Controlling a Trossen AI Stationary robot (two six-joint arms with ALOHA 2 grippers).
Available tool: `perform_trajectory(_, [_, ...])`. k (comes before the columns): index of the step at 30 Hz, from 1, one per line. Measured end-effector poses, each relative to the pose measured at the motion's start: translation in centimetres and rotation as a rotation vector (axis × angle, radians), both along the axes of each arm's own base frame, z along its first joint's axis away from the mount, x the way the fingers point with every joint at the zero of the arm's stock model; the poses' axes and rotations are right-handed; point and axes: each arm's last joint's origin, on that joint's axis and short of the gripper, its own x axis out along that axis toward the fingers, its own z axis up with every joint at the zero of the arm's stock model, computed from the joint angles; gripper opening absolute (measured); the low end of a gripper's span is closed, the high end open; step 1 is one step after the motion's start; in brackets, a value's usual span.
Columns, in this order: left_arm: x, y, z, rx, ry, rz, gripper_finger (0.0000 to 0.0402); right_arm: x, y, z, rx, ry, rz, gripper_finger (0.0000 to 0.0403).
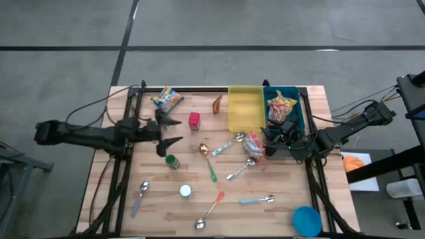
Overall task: Pick & Place Food Item
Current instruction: Put the orange noodle pack into the blue bin
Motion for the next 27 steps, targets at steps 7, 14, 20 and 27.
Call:
perform_trajectory(7, [-2.3,-0.1,-1.0,0.004,-0.078,0.000,0.0301,0.0,0.0,0.0,0.000,0.000,0.000,0.0231])
perform_trajectory(14, [-2.7,-0.1,-1.1,0.007,-0.099,0.000,0.0301,0.0,0.0,0.0,0.000,0.000,0.000,0.0231])
perform_trajectory(20, [-2.7,-0.1,-1.1,0.007,-0.100,0.000,0.0301,0.0,0.0,0.0,0.000,0.000,0.000,0.0231])
perform_trajectory(27, [-2.7,-0.1,-1.1,0.006,-0.096,0.000,0.0301,0.0,0.0,0.0,0.000,0.000,0.000,0.0231])
